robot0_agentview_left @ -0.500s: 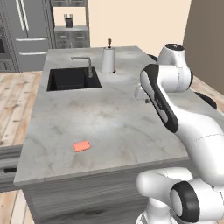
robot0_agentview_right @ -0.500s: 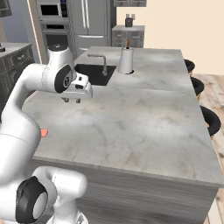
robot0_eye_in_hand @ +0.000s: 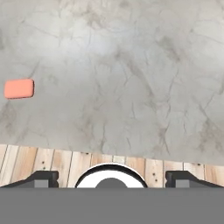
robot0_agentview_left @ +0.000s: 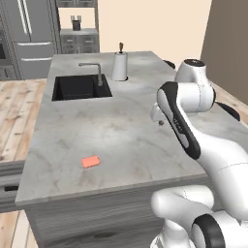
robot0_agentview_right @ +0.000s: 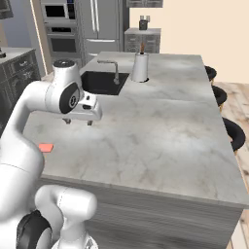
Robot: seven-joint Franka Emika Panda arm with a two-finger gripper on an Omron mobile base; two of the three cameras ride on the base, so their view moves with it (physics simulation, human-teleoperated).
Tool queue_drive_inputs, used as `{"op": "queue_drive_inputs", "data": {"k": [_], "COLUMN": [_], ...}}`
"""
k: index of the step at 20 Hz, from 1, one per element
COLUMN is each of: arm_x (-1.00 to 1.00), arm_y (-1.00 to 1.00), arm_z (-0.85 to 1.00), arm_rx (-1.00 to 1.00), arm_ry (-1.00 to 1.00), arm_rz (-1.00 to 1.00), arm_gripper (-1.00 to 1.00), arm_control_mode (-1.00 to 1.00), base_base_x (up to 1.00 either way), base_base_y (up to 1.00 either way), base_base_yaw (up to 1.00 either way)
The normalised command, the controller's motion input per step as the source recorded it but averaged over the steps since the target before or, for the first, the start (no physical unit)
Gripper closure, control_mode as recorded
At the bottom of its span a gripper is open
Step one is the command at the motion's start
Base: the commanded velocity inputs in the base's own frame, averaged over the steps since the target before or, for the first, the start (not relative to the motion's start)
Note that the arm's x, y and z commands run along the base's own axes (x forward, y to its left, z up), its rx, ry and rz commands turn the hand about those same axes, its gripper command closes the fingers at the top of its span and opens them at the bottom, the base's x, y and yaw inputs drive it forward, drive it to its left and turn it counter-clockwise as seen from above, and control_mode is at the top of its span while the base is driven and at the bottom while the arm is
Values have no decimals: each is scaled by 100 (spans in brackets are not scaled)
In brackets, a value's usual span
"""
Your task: Pick the pizza cutter from the drawer and place it on the counter.
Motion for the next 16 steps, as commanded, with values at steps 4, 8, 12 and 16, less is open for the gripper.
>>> {"op": "queue_drive_inputs", "data": {"k": [4, 8, 12, 16], "arm_x": [-38, -32, 0, 0], "arm_y": [3, 13, 0, 0], "arm_z": [-45, -16, 0, 0], "arm_rx": [0, 0, 0, 0], "arm_ry": [0, 0, 0, 0], "arm_rz": [0, -3, 0, 0], "arm_gripper": [-100, -100, -100, -100], "arm_control_mode": [-100, -100, 100, 100], "base_base_x": [0, 0, -46, -49], "base_base_y": [0, 0, 49, 86], "base_base_yaw": [0, 0, -7, -9]}}
